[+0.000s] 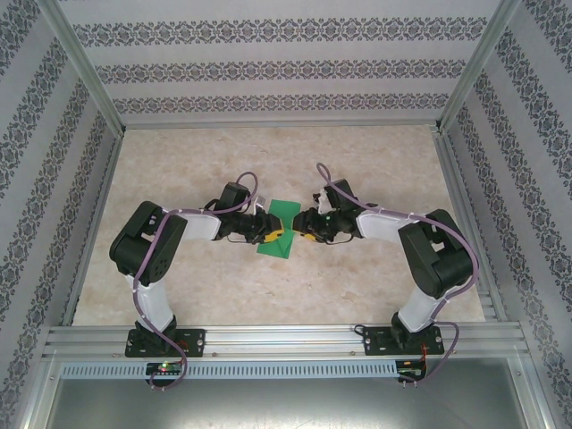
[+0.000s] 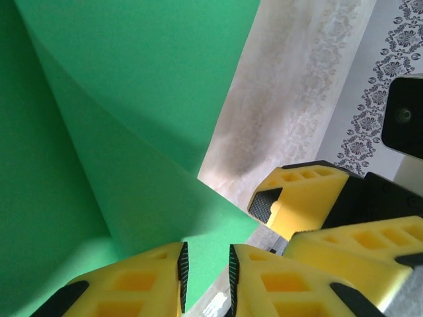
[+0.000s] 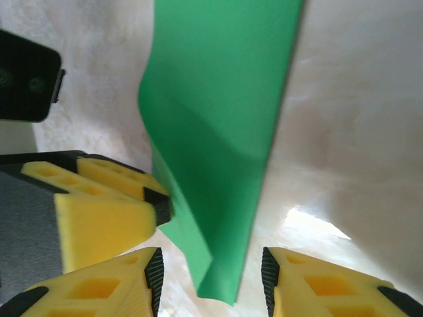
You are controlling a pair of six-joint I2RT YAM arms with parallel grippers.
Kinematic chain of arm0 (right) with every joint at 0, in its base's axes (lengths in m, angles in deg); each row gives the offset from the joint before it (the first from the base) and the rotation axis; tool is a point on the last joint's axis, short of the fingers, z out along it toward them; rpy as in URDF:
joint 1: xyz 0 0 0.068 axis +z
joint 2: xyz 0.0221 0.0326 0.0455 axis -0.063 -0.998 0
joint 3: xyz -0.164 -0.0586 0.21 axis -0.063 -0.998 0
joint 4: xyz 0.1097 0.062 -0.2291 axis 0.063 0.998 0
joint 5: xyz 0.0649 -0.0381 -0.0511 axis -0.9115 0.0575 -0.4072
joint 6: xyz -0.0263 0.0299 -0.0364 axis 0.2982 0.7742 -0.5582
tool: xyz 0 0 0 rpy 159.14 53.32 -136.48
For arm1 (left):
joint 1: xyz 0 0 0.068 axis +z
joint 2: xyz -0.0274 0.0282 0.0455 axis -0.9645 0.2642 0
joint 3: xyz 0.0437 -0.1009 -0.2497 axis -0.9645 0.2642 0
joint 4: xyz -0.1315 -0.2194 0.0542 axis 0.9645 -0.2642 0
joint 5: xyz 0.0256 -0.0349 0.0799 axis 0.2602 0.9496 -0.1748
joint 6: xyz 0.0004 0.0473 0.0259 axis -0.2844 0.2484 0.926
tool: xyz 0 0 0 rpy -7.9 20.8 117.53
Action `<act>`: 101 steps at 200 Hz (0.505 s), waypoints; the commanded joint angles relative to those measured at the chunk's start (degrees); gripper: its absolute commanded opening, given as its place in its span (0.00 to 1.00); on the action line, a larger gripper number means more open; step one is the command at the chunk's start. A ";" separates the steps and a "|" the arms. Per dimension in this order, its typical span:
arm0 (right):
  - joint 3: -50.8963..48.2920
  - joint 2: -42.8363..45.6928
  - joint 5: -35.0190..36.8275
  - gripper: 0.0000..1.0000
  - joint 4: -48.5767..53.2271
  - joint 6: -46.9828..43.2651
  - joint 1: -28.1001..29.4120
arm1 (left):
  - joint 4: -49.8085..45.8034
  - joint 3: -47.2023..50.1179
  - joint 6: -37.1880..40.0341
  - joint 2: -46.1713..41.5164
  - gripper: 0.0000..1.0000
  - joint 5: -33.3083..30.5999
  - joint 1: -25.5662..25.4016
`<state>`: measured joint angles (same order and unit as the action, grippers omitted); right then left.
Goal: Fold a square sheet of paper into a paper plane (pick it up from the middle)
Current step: Fold the triangle a second time at the center of the table.
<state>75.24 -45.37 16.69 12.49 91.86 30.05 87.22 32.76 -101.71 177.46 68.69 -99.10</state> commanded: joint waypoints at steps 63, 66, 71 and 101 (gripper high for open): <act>-0.84 -2.30 -1.20 0.31 -7.90 3.90 1.82 | -0.84 0.66 0.84 -1.33 0.25 -0.92 -0.76; -0.85 -2.29 -1.11 0.31 -7.82 3.79 1.77 | -0.84 0.66 0.83 -1.33 0.25 -0.99 -0.74; -0.85 -2.29 -0.94 0.30 -7.58 3.61 1.73 | -0.82 0.65 0.83 -1.29 0.25 -0.95 -0.73; -0.85 -2.54 -0.55 0.26 -6.40 2.56 1.77 | -1.02 0.60 0.85 -1.43 0.24 -1.00 -0.75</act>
<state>75.24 -46.97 15.81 5.96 95.36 31.53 87.22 32.79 -101.71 177.46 68.43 -99.10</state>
